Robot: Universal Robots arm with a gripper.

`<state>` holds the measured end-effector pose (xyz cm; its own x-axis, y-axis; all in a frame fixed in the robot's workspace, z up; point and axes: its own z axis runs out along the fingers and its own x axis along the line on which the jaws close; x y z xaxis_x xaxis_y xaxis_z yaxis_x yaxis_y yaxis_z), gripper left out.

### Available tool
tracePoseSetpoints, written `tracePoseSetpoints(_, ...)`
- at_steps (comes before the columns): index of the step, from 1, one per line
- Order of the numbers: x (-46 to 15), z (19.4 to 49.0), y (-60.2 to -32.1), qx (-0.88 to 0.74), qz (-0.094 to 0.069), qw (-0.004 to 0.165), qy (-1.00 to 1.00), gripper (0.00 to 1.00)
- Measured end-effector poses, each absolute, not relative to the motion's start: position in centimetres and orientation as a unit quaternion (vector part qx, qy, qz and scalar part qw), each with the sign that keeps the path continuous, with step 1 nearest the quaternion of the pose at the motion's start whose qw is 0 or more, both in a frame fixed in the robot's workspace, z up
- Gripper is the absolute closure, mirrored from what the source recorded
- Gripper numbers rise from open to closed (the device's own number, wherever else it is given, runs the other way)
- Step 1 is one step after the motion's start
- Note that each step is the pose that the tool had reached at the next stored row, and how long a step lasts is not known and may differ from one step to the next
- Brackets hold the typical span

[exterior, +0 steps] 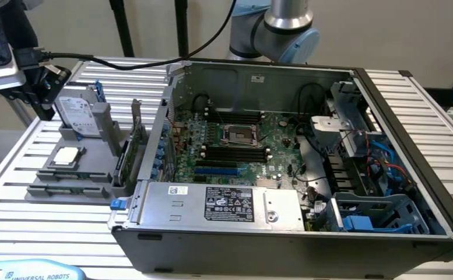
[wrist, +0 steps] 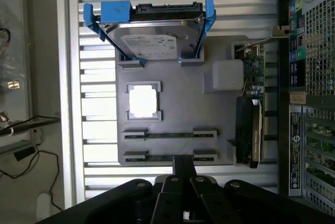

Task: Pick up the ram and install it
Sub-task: 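Pick up the ram and move it above insertion slot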

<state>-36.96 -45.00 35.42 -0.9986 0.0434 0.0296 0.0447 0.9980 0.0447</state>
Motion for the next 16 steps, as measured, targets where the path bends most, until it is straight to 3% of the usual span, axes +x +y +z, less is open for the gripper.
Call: tracePoseSetpoints(16,-36.98,35.34,-45.01,0.098,-0.021,0.017,-0.995,0.89)
